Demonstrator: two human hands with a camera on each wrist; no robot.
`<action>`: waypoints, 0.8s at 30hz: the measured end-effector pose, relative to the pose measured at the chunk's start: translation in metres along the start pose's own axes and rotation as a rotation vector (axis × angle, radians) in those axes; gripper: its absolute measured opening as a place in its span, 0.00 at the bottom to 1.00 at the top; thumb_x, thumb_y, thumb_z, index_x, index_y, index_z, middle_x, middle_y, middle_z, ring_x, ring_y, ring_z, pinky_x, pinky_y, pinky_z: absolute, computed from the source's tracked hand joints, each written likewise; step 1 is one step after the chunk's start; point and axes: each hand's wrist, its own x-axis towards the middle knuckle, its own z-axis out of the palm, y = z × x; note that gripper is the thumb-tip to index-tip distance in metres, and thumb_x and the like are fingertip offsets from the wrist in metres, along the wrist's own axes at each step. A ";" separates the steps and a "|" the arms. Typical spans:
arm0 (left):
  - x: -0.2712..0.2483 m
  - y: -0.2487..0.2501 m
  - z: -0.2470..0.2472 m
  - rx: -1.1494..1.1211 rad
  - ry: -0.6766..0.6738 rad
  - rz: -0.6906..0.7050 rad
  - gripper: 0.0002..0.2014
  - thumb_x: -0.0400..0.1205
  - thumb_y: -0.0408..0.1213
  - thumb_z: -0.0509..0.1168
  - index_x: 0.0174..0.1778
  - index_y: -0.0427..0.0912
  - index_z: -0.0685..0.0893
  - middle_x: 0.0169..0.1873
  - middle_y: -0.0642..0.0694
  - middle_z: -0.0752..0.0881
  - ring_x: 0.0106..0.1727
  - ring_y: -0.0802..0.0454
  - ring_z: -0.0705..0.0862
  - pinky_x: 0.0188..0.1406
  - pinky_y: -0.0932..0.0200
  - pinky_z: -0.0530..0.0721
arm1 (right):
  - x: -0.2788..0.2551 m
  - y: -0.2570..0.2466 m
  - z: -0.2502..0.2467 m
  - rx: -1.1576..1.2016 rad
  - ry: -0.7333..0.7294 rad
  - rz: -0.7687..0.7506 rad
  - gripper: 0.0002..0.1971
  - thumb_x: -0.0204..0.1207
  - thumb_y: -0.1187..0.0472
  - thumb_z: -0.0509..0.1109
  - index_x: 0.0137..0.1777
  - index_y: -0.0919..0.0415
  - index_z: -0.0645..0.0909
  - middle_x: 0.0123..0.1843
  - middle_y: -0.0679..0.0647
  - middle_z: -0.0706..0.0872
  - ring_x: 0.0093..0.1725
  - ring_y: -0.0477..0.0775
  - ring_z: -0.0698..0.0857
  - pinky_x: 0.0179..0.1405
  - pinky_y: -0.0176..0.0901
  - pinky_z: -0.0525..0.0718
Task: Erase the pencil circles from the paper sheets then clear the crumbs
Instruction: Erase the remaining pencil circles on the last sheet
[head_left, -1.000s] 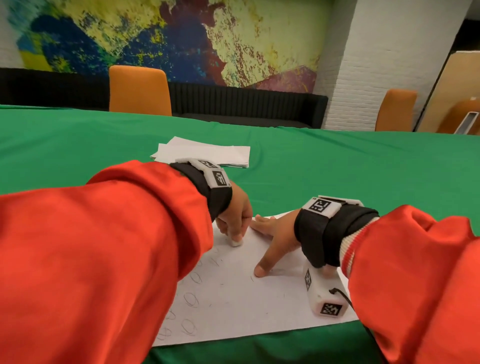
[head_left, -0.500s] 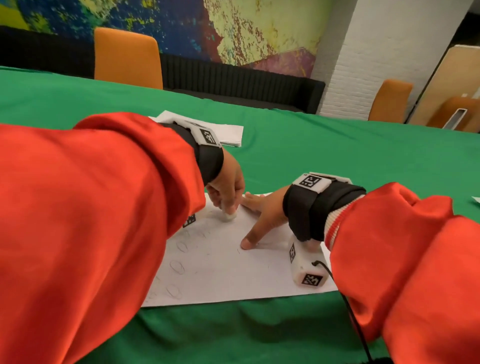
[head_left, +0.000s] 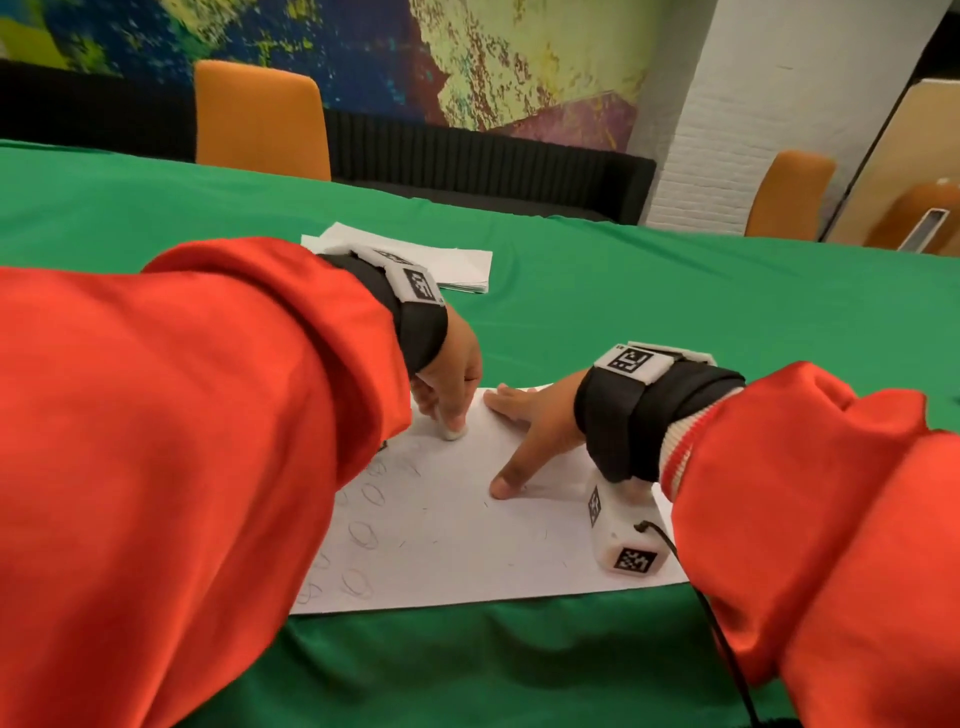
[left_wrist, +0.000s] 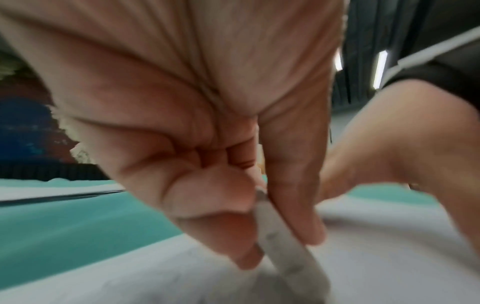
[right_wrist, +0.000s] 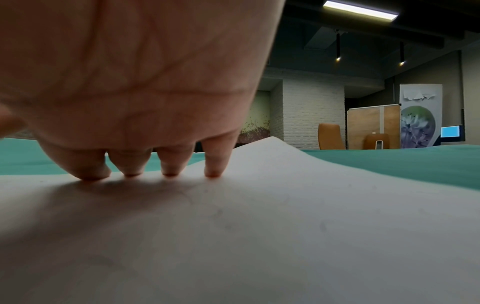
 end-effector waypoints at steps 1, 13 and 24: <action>0.002 0.012 0.005 0.017 -0.020 0.028 0.10 0.77 0.33 0.73 0.32 0.43 0.79 0.15 0.55 0.81 0.15 0.65 0.78 0.21 0.73 0.79 | 0.000 0.000 0.000 0.002 -0.001 -0.001 0.56 0.67 0.35 0.71 0.83 0.49 0.37 0.84 0.45 0.40 0.83 0.50 0.48 0.79 0.47 0.49; 0.007 -0.001 -0.008 -0.043 0.087 0.007 0.05 0.77 0.33 0.72 0.38 0.39 0.82 0.17 0.55 0.82 0.15 0.67 0.78 0.20 0.75 0.79 | -0.001 0.000 0.002 -0.005 0.050 0.017 0.56 0.66 0.34 0.71 0.83 0.51 0.39 0.84 0.45 0.41 0.83 0.51 0.51 0.79 0.46 0.52; 0.025 0.006 -0.008 0.015 -0.032 -0.045 0.12 0.72 0.42 0.77 0.43 0.40 0.84 0.32 0.46 0.84 0.43 0.45 0.86 0.54 0.50 0.86 | -0.004 -0.001 0.000 0.015 0.056 0.026 0.55 0.67 0.34 0.71 0.84 0.53 0.42 0.85 0.48 0.46 0.82 0.52 0.54 0.78 0.44 0.54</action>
